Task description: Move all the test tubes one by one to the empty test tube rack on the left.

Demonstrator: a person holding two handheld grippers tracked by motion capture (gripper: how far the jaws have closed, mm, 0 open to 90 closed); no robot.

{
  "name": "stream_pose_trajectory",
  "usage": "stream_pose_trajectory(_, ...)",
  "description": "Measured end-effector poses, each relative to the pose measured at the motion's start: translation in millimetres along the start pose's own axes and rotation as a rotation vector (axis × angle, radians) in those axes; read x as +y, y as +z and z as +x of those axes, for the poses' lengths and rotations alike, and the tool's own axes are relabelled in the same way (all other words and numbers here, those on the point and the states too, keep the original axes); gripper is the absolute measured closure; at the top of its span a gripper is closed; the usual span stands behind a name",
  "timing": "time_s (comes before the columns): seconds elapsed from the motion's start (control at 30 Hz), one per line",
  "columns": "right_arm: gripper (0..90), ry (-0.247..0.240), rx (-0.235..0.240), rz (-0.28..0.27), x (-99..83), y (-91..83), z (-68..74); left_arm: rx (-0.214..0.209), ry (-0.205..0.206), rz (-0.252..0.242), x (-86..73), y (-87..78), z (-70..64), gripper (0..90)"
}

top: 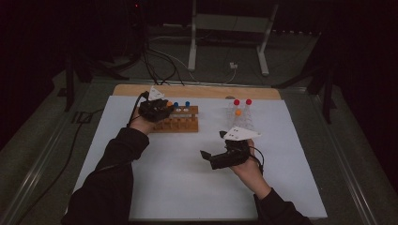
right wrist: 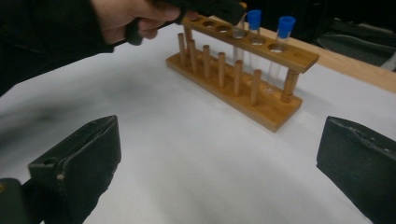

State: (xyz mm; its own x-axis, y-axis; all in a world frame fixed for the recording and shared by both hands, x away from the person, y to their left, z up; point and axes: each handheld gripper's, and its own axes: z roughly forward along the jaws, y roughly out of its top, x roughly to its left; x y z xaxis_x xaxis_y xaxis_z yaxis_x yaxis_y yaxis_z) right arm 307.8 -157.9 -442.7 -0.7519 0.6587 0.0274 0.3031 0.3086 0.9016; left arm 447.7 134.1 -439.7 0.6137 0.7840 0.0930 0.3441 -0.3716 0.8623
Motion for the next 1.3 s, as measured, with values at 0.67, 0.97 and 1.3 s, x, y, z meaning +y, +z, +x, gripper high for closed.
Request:
stream_pose_trajectory(0.67,0.0,0.022,-0.129,-0.056,5.7,-21.0,-43.8,-0.168,0.006,-0.078,-11.7,-71.2,-26.8,2.0)
stream_pose_trajectory(0.97,3.0,0.079,-0.246,-0.029,-2.2,-19.8,-82.4,-0.272,0.004,-0.109,-42.5,-98.9,-47.9,1.0)
stream_pose_trajectory(1.3,32.3,0.121,-0.31,0.047,-14.3,-7.7,-116.4,-0.337,0.028,-0.092,-63.7,-100.9,-64.8,1.0)
